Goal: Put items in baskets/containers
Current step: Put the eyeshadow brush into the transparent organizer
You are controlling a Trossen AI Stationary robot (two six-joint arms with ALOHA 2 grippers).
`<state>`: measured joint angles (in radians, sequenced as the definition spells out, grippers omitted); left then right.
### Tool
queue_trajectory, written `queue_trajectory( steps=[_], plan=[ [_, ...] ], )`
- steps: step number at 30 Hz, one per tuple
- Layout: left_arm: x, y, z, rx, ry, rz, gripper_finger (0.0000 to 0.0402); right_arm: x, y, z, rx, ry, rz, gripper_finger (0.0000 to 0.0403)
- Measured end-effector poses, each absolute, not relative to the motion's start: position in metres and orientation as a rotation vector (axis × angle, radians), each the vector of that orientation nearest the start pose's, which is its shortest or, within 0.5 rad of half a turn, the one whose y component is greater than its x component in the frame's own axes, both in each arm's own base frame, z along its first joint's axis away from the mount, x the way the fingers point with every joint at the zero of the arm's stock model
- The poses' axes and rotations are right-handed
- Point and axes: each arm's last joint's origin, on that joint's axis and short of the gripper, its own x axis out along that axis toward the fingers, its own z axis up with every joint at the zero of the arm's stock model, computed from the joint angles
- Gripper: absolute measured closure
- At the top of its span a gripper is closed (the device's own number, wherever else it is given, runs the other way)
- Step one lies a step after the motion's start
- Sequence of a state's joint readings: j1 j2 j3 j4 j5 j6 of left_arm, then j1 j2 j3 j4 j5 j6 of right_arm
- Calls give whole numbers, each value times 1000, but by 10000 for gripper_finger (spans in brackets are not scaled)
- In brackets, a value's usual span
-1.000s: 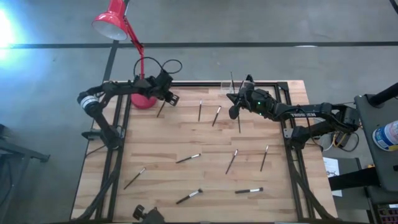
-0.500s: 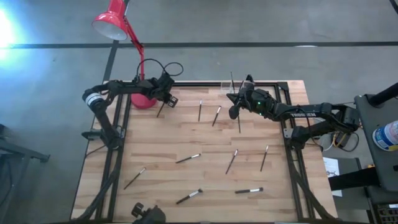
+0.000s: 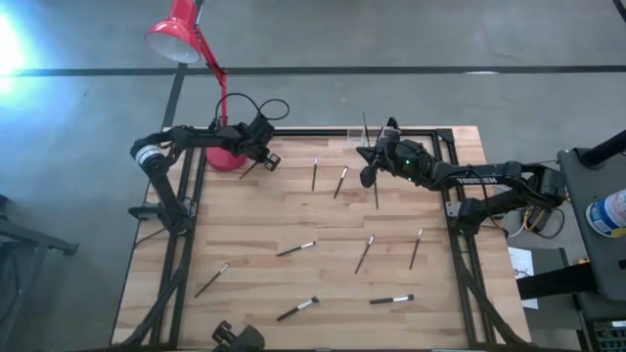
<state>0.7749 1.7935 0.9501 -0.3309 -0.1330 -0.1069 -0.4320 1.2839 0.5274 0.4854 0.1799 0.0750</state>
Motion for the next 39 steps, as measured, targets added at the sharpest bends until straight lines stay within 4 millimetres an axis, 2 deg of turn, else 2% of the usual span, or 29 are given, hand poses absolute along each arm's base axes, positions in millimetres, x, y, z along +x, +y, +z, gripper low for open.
queue_trajectory(
  steps=[8, 11, 13, 18, 22, 26, 32, 39],
  plan=[
    [228, 222, 158, -439, 1003, 810, 401, 232, -112, 206, 107, 251, -618, 394],
    [229, 219, 179, -453, 851, 762, 401, 232, -112, 206, 106, 251, -618, 394],
    [228, 213, 184, -468, 753, 730, 401, 232, -112, 206, 100, 253, -617, 394],
    [227, 194, 189, -494, 414, 608, 401, 232, -112, 206, 85, 259, -616, 394],
    [222, 175, 177, -513, 206, 514, 401, 232, -112, 206, 87, 259, -607, 394],
    [217, 158, 176, -479, 6, 435, 401, 235, -110, 208, 111, 222, -477, 394],
    [218, 140, 178, -442, -132, 337, 401, 248, -108, 202, 166, 140, -367, 394],
    [232, 125, 187, -353, -161, 250, 401, 285, -109, 191, 238, 79, -206, 371]
  ],
)
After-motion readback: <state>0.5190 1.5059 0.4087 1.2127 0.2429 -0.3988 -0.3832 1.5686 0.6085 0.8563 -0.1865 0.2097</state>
